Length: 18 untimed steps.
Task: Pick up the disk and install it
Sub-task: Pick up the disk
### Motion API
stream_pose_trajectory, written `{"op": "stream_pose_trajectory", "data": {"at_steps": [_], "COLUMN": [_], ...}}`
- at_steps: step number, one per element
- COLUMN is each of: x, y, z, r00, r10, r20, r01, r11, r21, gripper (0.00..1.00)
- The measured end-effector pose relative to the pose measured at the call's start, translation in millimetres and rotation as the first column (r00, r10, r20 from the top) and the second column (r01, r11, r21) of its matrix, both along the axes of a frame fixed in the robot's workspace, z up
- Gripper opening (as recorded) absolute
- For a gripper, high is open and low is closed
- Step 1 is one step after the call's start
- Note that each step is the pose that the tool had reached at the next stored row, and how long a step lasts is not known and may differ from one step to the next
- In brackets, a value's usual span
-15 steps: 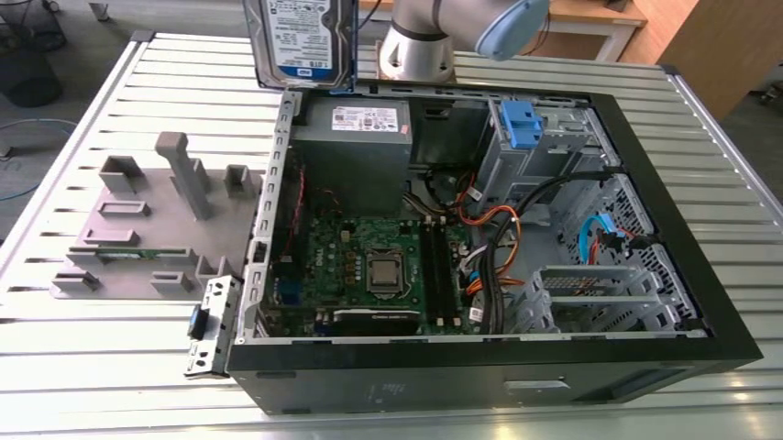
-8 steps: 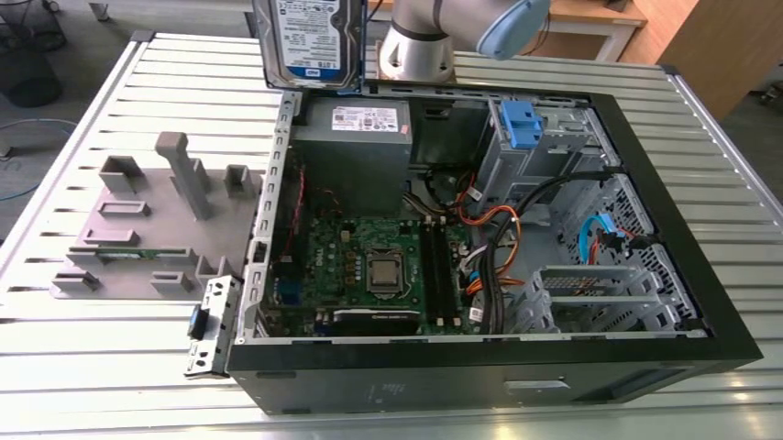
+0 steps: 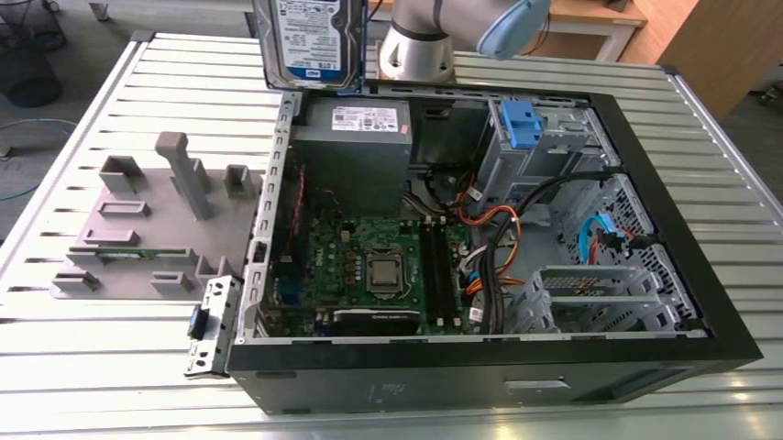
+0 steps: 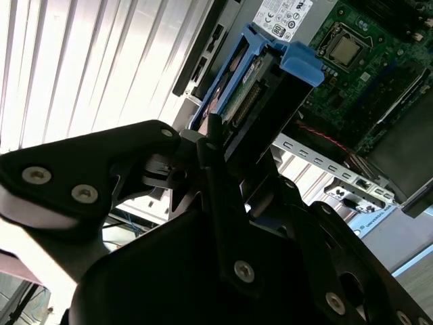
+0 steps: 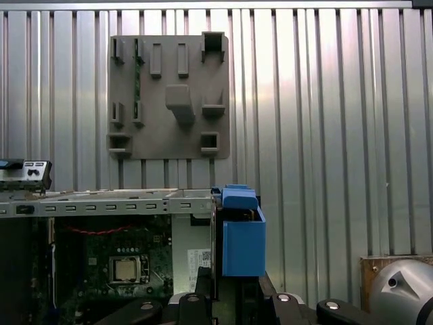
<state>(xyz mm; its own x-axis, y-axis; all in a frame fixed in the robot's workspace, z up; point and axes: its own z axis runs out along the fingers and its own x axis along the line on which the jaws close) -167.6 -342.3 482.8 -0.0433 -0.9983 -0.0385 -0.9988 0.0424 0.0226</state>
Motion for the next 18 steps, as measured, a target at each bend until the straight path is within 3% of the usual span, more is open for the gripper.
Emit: {"op": "stream_pose_trajectory", "data": {"at_steps": [18], "x": [2.7], "y": [-4.7], "z": [0.0], "r00": [1.0], "r10": [0.0], "r20": [0.0], "r01": [0.0], "r11": [1.0], "r21": [0.0], "gripper": [0.35]}}
